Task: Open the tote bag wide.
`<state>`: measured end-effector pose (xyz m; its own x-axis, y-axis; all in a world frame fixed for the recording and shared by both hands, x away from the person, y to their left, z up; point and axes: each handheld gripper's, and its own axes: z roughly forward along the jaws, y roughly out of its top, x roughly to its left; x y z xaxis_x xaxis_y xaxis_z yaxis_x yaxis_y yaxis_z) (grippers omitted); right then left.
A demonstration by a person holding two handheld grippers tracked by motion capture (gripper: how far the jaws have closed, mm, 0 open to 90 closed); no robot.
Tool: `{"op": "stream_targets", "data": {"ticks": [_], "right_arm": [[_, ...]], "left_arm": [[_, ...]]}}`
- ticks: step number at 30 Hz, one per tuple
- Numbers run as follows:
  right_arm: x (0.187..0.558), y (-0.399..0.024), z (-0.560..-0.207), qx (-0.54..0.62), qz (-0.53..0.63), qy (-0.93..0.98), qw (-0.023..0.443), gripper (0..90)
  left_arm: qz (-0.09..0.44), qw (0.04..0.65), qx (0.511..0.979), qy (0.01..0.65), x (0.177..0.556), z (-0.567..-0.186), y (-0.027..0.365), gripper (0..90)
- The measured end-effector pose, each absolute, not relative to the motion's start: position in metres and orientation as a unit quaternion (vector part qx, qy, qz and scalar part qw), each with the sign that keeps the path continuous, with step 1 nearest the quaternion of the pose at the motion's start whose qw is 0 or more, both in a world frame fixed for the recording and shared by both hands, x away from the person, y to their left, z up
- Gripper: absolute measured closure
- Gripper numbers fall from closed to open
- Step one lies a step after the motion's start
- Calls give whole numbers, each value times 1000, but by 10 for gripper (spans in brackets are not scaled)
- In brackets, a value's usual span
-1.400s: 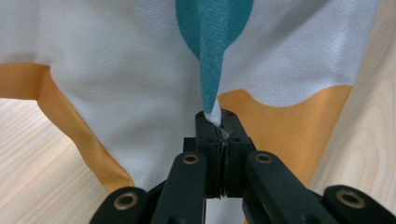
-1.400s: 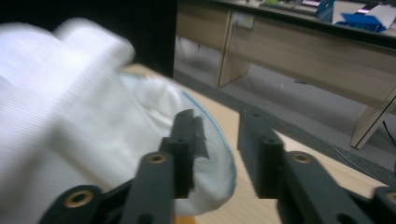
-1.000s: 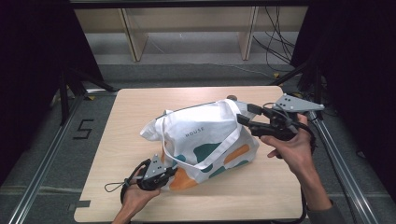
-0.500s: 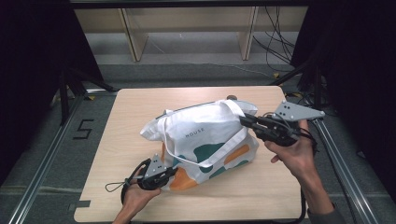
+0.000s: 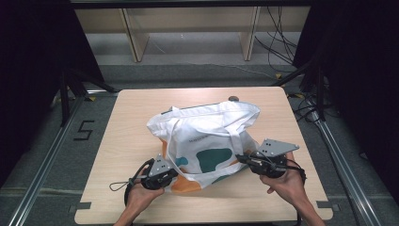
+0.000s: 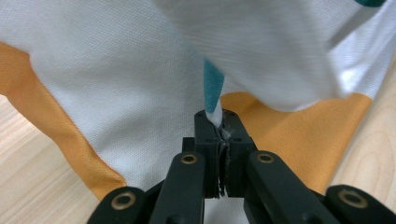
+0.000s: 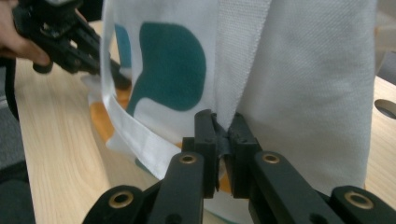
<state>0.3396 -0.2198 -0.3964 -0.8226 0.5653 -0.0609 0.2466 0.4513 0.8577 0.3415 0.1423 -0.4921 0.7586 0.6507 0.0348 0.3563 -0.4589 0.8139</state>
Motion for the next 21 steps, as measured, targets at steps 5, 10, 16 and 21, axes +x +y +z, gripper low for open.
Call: {"op": "stream_targets", "data": {"ticks": [5, 10, 16, 21], "right_arm": [[339, -221, -393, 243, 459, 835, 183, 858], [340, -218, -404, 237, 437, 846, 192, 859], [345, -214, -436, 244, 386, 870, 186, 861], [347, -215, -449, 256, 370, 876, 174, 861]], "left_arm": [[175, 419, 843, 290, 342, -491, 142, 864], [180, 412, 845, 288, 343, -492, 142, 864], [177, 409, 843, 300, 345, -494, 141, 866], [178, 416, 839, 302, 346, -496, 142, 865]]}}
